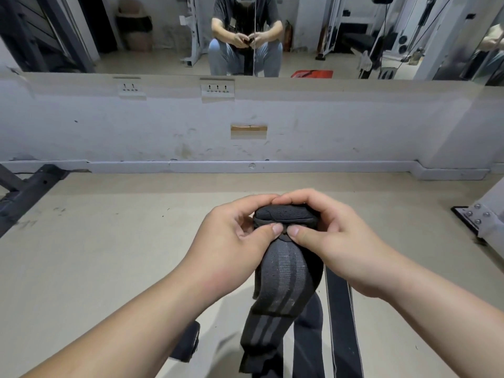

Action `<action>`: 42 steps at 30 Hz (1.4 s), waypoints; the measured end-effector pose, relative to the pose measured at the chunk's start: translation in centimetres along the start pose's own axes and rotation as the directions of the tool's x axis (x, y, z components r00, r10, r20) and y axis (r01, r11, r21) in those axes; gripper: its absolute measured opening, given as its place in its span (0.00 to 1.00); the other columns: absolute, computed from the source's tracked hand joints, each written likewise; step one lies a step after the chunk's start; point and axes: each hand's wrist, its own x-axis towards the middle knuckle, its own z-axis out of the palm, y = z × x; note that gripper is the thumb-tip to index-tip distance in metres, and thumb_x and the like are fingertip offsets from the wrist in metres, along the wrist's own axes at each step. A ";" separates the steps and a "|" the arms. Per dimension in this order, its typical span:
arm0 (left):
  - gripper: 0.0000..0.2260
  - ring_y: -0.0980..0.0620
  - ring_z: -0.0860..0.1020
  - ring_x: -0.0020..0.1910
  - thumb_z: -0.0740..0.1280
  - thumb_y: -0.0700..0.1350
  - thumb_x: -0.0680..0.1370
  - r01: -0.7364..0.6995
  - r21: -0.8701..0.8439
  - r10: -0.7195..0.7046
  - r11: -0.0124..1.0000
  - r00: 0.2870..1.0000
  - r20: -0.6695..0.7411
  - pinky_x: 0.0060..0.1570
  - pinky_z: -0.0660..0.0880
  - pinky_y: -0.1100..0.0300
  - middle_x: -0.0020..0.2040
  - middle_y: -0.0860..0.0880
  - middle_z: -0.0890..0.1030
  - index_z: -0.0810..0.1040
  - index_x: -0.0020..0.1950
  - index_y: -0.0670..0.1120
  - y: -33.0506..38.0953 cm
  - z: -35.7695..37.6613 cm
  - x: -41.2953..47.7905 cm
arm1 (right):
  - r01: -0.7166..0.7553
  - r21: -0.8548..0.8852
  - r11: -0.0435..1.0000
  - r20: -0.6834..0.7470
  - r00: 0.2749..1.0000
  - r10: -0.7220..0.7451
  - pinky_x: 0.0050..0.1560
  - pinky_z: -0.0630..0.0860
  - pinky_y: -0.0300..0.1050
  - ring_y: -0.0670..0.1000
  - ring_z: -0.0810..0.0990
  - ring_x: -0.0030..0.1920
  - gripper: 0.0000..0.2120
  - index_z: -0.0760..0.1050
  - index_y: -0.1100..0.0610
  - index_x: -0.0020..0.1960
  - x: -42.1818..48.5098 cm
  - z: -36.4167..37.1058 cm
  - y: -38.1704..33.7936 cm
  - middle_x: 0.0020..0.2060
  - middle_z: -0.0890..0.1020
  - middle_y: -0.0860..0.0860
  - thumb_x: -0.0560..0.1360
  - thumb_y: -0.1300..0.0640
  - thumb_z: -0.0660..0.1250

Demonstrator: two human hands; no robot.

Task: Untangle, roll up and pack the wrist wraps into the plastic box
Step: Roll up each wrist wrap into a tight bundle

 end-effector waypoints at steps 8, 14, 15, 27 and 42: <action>0.11 0.50 0.82 0.42 0.70 0.40 0.82 0.232 -0.020 -0.220 0.973 0.946 0.239 0.39 0.77 0.57 0.47 0.47 0.86 0.83 0.62 0.52 0.5 -1.0 0.2 | -0.019 0.135 0.991 -0.088 0.996 0.031 0.60 0.82 0.56 0.55 0.87 0.53 0.27 0.87 0.48 0.46 -0.3 0.4 -0.1 0.53 0.88 0.55 0.76 0.80 0.65; 0.20 0.42 0.82 0.65 0.58 0.66 0.83 0.308 -0.119 -0.261 0.944 0.917 0.301 0.67 0.74 0.38 0.65 0.47 0.85 0.80 0.67 0.61 -0.4 0.1 0.2 | 0.052 0.105 0.993 -0.146 0.989 -0.037 0.49 0.83 0.45 0.50 0.88 0.47 0.28 0.86 0.52 0.45 -0.1 0.9 -0.2 0.48 0.90 0.53 0.75 0.82 0.61; 0.22 0.40 0.81 0.68 0.56 0.67 0.84 0.302 -0.110 -0.259 0.947 0.920 0.293 0.69 0.72 0.34 0.65 0.46 0.85 0.79 0.68 0.59 -0.5 0.1 0.2 | 0.056 0.093 0.994 -0.150 0.988 -0.041 0.49 0.83 0.47 0.50 0.87 0.47 0.28 0.87 0.52 0.45 -0.1 1.1 0.0 0.48 0.90 0.53 0.75 0.82 0.62; 0.18 0.40 0.81 0.57 0.60 0.47 0.87 0.376 -0.534 -0.231 0.757 0.919 0.319 0.57 0.81 0.48 0.67 0.31 0.80 0.74 0.73 0.38 0.7 -0.4 0.3 | -0.056 0.391 0.919 0.064 0.997 0.034 0.46 0.83 0.44 0.54 0.83 0.46 0.21 0.81 0.51 0.60 0.1 -0.3 -1.3 0.51 0.83 0.56 0.71 0.68 0.67; 0.17 0.48 0.85 0.54 0.71 0.34 0.81 0.229 -0.180 -0.197 0.957 0.964 0.178 0.53 0.80 0.57 0.57 0.44 0.87 0.78 0.67 0.49 -0.1 -0.7 0.3 | -0.313 0.171 0.934 0.064 0.950 0.307 0.61 0.81 0.56 0.58 0.87 0.58 0.20 0.79 0.57 0.66 -0.1 0.3 -0.1 0.58 0.87 0.59 0.82 0.45 0.65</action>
